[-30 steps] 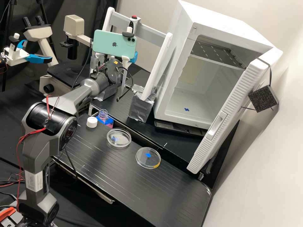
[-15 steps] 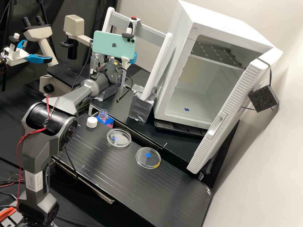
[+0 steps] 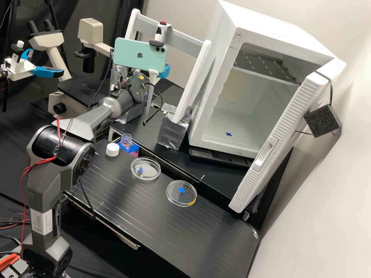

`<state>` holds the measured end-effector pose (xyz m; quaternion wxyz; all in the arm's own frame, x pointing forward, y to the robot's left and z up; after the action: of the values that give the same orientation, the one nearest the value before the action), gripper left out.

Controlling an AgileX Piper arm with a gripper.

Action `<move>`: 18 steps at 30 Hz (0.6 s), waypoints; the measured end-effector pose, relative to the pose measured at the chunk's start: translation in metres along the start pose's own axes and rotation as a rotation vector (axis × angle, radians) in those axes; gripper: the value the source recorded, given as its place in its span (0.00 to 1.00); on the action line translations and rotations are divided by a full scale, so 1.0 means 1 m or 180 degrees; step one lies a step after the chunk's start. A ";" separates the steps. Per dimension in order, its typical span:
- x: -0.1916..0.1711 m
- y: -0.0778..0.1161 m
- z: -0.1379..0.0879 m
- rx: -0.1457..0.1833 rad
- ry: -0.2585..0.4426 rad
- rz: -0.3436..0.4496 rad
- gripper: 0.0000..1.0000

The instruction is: Use the pipette

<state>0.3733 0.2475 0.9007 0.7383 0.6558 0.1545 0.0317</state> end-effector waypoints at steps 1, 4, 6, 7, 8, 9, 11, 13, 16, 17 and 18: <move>0.000 0.000 0.000 0.0000 0.0000 0.0000 1.00; 0.000 -0.001 0.001 0.0001 -0.0009 -0.0011 1.00; -0.002 -0.004 0.003 0.0004 -0.0027 -0.0038 1.00; -0.005 -0.005 0.003 0.0005 -0.0028 -0.0050 1.00; -0.007 -0.006 0.003 0.0007 -0.0015 -0.0059 1.00; -0.010 -0.008 0.004 0.0010 0.0003 -0.0073 1.00; -0.019 -0.008 0.003 0.0012 0.0047 -0.0070 1.00; -0.028 -0.012 0.004 0.0018 0.0102 -0.0087 1.00; -0.049 -0.009 -0.001 0.0020 0.0275 -0.0027 1.00; -0.056 -0.010 0.000 0.0024 0.0324 -0.0023 1.00; -0.062 -0.011 -0.001 0.0047 0.0372 -0.0012 1.00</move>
<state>0.3119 0.2318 0.9015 0.7231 0.6580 0.1989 0.0675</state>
